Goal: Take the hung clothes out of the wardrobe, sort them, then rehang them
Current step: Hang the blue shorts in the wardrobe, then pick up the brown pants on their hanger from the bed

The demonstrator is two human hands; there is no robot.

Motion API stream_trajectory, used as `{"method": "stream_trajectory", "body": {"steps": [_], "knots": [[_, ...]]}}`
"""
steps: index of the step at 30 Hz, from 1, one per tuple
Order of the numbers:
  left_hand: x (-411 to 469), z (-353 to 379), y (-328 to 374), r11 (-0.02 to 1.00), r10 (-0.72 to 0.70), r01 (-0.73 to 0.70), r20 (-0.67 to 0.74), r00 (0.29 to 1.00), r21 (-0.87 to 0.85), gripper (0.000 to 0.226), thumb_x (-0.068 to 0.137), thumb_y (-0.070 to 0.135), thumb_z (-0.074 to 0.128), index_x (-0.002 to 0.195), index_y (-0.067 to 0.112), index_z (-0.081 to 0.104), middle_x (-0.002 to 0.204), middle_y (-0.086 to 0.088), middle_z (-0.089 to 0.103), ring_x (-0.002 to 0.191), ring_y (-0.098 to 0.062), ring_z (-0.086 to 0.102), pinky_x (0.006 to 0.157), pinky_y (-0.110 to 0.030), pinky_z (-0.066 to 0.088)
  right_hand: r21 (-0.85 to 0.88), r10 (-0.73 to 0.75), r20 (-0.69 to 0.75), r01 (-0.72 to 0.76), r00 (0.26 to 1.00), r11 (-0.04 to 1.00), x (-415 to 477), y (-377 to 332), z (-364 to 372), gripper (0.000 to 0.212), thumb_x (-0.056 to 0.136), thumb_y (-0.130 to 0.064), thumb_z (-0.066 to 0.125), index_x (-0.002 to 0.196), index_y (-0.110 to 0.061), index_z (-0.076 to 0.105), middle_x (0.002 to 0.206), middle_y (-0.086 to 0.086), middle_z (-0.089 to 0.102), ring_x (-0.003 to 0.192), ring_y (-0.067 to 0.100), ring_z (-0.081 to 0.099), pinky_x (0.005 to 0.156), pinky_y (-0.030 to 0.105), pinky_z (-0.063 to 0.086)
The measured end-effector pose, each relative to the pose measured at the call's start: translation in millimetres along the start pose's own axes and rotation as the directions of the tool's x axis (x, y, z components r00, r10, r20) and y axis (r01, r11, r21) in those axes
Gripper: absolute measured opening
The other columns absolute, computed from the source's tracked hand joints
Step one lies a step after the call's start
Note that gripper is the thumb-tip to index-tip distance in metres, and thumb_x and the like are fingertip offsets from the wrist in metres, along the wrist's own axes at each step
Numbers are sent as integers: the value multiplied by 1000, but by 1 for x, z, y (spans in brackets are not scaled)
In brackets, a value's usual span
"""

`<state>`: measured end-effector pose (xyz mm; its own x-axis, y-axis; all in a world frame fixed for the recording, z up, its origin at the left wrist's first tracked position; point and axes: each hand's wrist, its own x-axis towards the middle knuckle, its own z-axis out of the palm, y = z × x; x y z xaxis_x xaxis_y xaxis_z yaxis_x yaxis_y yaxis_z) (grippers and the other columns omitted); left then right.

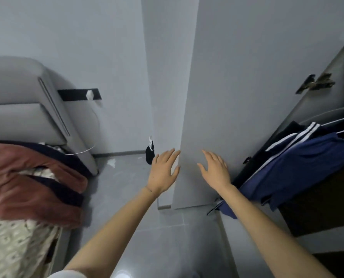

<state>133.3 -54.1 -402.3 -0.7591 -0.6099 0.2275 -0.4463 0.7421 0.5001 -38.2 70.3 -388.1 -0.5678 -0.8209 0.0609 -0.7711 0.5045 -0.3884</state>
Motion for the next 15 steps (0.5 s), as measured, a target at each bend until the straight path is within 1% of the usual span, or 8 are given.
{"method": "stream_trajectory", "body": {"steps": [2,5,7,9,12,15], "knots": [[-21,-19,-34,999,-46,46,-3,999,23,63,95,50,26,149,22,41,153,-1,42,142,-22,36,119,-46,22,-7,-55,33,56,998,998,-3,-33,17,57,100,-35,50,151,-18,34,149,5,44,134,27,41,111,40,31],[-55,-49,-86,989,-125,125,-14,992,73,63,94,50,27,150,23,39,154,-1,41,143,-22,35,117,-48,24,-10,-150,86,151,985,988,-7,-86,45,56,99,-33,51,151,-20,34,147,4,46,132,26,43,111,38,30],[-77,-70,-115,979,-172,175,-37,984,106,63,94,50,28,149,22,42,152,-3,43,142,-25,37,117,-47,23,-10,-207,107,209,972,978,-9,-123,63,55,99,-32,51,150,-21,35,146,3,47,131,26,44,110,37,30],[-103,-96,-147,962,-237,244,-69,969,121,65,93,51,27,147,20,43,152,-5,44,141,-28,38,116,-46,20,7,-253,124,254,959,967,-9,-169,83,55,98,-34,52,150,-21,36,146,3,46,133,25,42,111,37,29],[-138,-131,-195,929,-324,340,-119,938,149,69,91,53,26,149,20,42,154,-5,41,143,-28,36,118,-49,19,26,-307,158,307,938,951,-6,-234,110,58,98,-36,51,151,-20,33,149,3,43,136,25,38,113,38,27],[-167,-164,-238,886,-404,429,-163,900,173,71,89,55,25,150,22,39,156,-4,38,144,-28,33,118,-50,18,16,-363,171,366,916,931,-2,-288,134,62,96,-37,55,151,-18,34,146,8,46,133,29,42,110,39,30]]}}
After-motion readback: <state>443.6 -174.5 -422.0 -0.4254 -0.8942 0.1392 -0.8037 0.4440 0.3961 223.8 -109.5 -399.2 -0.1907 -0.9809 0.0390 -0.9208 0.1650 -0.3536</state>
